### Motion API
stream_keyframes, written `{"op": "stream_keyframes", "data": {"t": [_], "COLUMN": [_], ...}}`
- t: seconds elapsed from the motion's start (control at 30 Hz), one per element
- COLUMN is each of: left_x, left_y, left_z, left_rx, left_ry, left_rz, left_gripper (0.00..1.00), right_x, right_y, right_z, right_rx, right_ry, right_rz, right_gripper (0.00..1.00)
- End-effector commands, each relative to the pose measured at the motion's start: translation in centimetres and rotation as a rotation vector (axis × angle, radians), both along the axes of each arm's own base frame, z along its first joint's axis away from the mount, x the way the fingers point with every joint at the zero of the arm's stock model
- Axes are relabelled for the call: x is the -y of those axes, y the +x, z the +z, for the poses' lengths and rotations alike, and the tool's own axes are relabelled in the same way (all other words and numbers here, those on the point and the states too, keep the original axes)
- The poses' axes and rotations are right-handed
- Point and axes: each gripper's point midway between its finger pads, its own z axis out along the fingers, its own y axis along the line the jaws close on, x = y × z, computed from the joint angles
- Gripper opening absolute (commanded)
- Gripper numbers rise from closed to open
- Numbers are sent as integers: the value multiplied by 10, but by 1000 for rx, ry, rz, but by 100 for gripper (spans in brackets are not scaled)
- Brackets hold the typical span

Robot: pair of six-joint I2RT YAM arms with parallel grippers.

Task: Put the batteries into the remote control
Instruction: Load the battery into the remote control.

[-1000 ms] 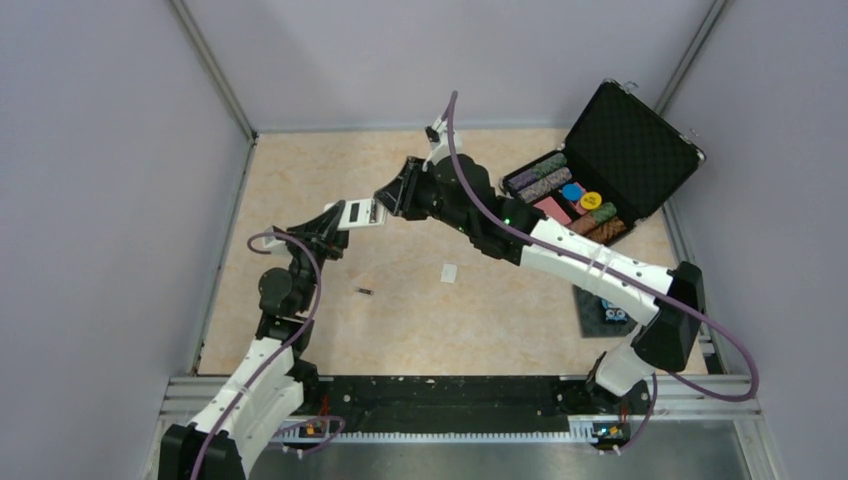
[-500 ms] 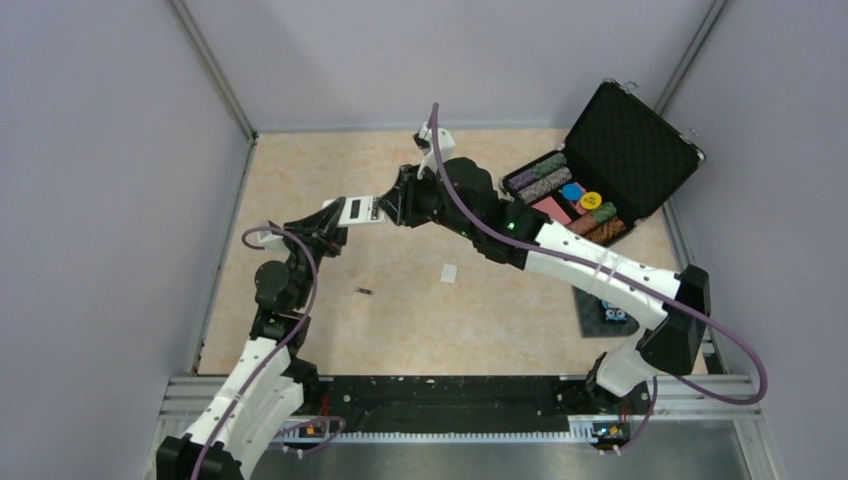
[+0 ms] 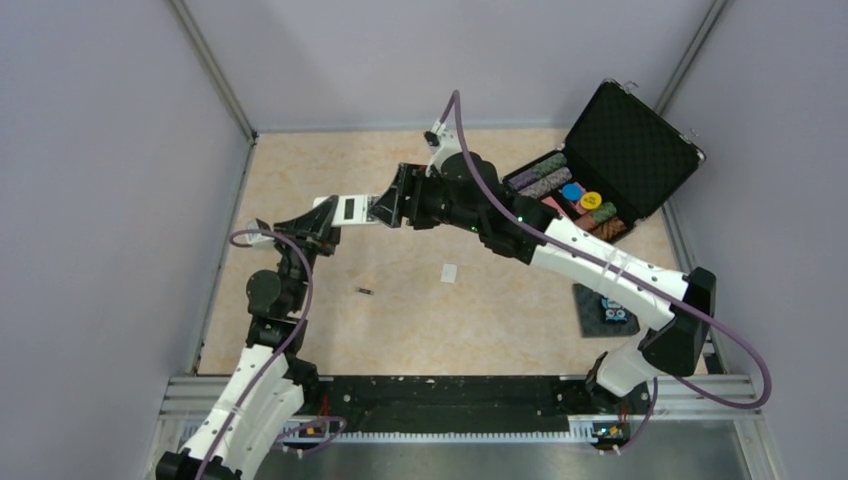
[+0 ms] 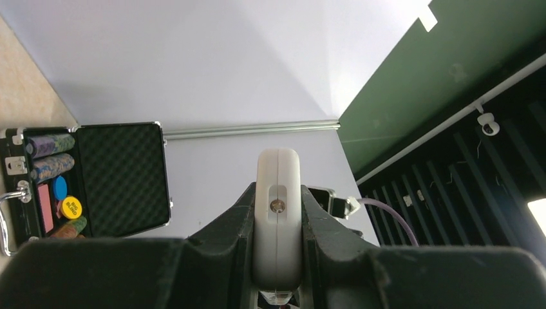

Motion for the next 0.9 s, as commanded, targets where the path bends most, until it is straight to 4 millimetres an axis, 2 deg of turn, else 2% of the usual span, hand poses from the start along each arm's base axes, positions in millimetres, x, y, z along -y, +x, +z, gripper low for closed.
{"op": "stream_keyframes", "data": {"t": [0.0,0.17,0.3,0.53,0.87], "left_x": [-3,2,6,6,6], "left_y": [-17,-21,-23,-20,-17], "left_z": [40,41,38,32,30], "left_rx": [171,205,216,204,197], "left_ry": [11,62,93,102,89], "left_rz": [13,5,-3,2,1], "left_gripper": [0,0,0,0,0], "right_x": [0,-10,-14,-14,-16], "right_y": [-8,-5,1,5,4], "right_z": [43,55,64,59,57], "right_rx": [-83,-147,-158,-187,-200], "right_ry": [182,294,333,333,350], "right_rz": [26,37,18,-10,-3], "right_gripper": [68,71,68,45,23]}}
